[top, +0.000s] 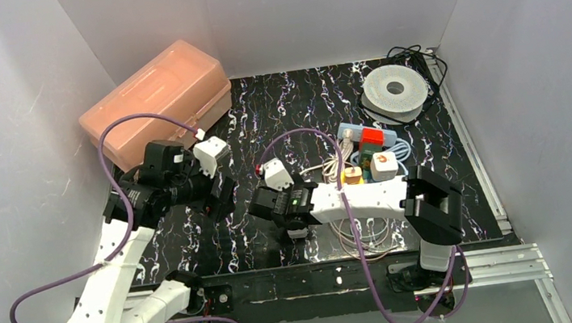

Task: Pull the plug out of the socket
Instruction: Move the socket to the corner of the board.

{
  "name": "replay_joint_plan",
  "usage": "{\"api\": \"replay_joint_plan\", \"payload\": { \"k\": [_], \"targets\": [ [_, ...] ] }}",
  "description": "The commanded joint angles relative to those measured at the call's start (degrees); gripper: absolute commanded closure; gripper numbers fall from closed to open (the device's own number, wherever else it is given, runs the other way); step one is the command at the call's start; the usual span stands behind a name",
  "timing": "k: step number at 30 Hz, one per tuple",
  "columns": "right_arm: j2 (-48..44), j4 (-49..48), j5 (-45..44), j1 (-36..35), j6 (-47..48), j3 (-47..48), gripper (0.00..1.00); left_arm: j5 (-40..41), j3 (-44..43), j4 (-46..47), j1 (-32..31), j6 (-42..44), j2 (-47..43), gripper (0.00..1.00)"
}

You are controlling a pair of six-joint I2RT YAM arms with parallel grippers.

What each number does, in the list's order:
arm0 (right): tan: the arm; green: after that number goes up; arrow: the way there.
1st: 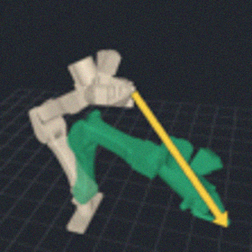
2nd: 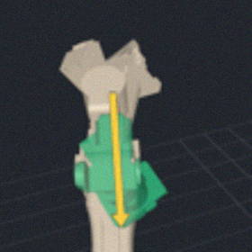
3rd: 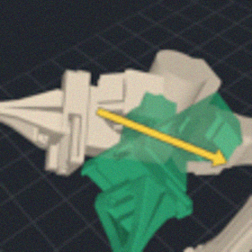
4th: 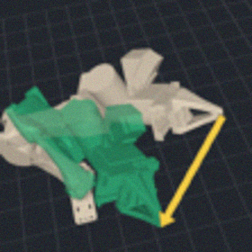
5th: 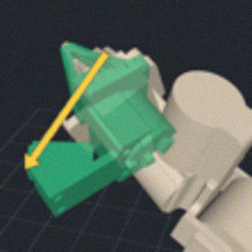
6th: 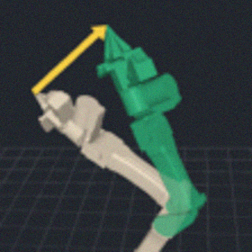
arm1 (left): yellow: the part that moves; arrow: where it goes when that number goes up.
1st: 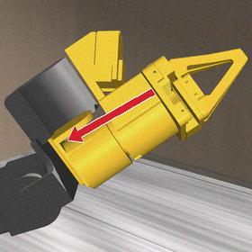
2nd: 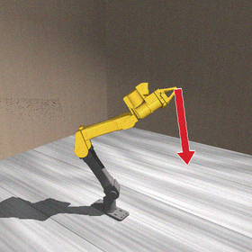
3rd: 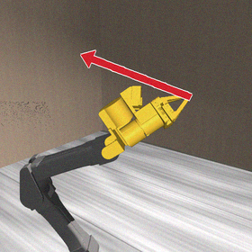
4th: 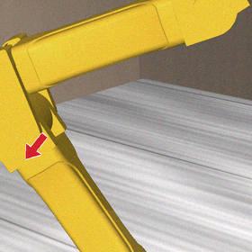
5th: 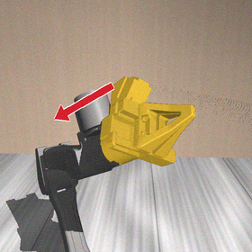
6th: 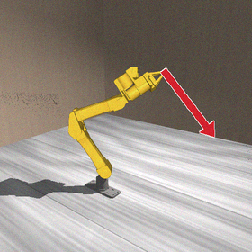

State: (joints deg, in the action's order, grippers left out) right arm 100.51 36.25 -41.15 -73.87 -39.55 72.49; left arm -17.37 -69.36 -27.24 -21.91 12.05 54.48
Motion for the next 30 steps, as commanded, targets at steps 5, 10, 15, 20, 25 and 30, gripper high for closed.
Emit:
{"api": "replay_joint_plan", "payload": {
  "k": [5, 10, 15, 20, 25, 30],
  "targets": [
    [1.16, -5.79, 3.73, -0.57, -0.12, 4.92, 0.28, -1.79, 2.92, -2.99, 0.2, 2.02, -1.92, 0.02],
    [-5.97, -1.96, 3.39, 0.59, -5.08, 1.27, 0.17, -3.07, 4.59, -2.82, 0.2, 2.45, -2.02, 0.02],
    [-15.79, -1.59, 5.57, 0.65, -1.91, 1.17, 0.14, -6.09, 9.94, -0.83, 0.21, -0.76, -4.3, 0.02],
    [-23.98, 3.76, 5.92, 0.65, -1.76, 4.26, 0.12, -11.33, 17.25, 4.53, -0.07, -6.28, -7.36, 0.02],
    [-40.14, 0.96, 6.83, 0.65, -4.34, -4.9, 0.11, -15.11, 23.02, 12.21, -4.86, -5.77, -6.86, 0.02],
    [-49.62, 3.48, 5.03, 0.65, -6.89, -9.81, 0.1, -22.31, 27.17, 25.18, -7.18, 2.73, -2.26, 0.02]
  ]
}}
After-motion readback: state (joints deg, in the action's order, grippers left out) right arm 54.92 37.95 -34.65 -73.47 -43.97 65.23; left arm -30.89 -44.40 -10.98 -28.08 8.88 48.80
